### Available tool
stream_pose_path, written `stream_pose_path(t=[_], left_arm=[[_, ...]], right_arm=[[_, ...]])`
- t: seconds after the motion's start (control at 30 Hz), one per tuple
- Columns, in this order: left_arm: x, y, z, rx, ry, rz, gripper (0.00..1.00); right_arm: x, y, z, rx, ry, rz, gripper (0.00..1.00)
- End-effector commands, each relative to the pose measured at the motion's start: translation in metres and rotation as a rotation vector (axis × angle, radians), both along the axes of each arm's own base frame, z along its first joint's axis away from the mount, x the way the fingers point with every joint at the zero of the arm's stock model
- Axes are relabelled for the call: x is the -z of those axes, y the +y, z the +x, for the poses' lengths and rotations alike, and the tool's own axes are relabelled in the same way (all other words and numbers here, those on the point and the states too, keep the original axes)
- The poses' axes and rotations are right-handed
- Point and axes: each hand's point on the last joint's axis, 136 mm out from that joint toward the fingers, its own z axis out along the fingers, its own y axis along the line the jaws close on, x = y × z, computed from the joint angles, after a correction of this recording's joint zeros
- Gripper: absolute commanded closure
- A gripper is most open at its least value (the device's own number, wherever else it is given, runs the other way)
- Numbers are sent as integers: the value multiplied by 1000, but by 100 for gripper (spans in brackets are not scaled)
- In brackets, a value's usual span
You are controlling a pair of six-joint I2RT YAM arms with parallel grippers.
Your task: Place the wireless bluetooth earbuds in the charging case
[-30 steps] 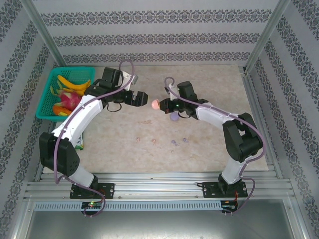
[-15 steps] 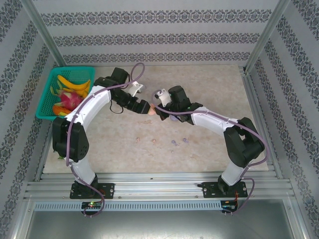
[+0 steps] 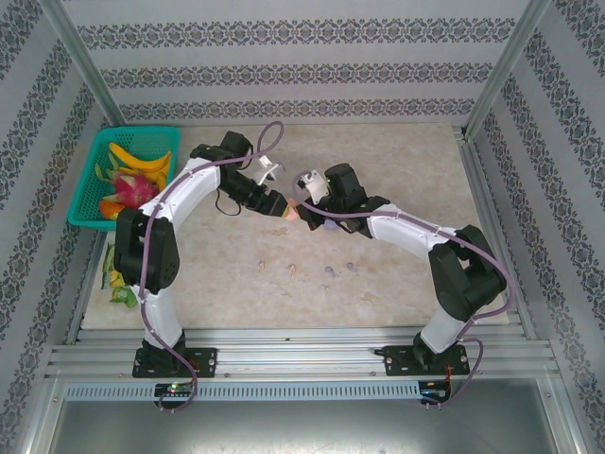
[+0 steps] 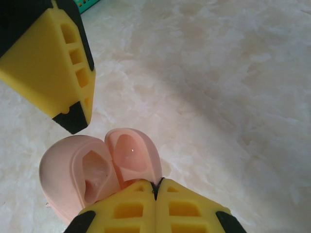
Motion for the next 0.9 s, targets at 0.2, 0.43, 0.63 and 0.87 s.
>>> stream_pose_path(t=[0.2, 0.43, 0.63, 0.87], left_arm=[[-2, -16, 5, 37, 24, -77, 40], [-2, -20, 5, 44, 30, -91, 45], [-3, -22, 5, 46, 34, -102, 50], [0, -25, 2, 52, 45, -101, 51]], right_arm=[[-21, 0, -4, -34, -26, 67, 100], [-23, 3, -5, -41, -20, 86, 100], [-28, 7, -7, -47, -19, 98, 100], [-30, 11, -9, -56, -17, 105, 100]])
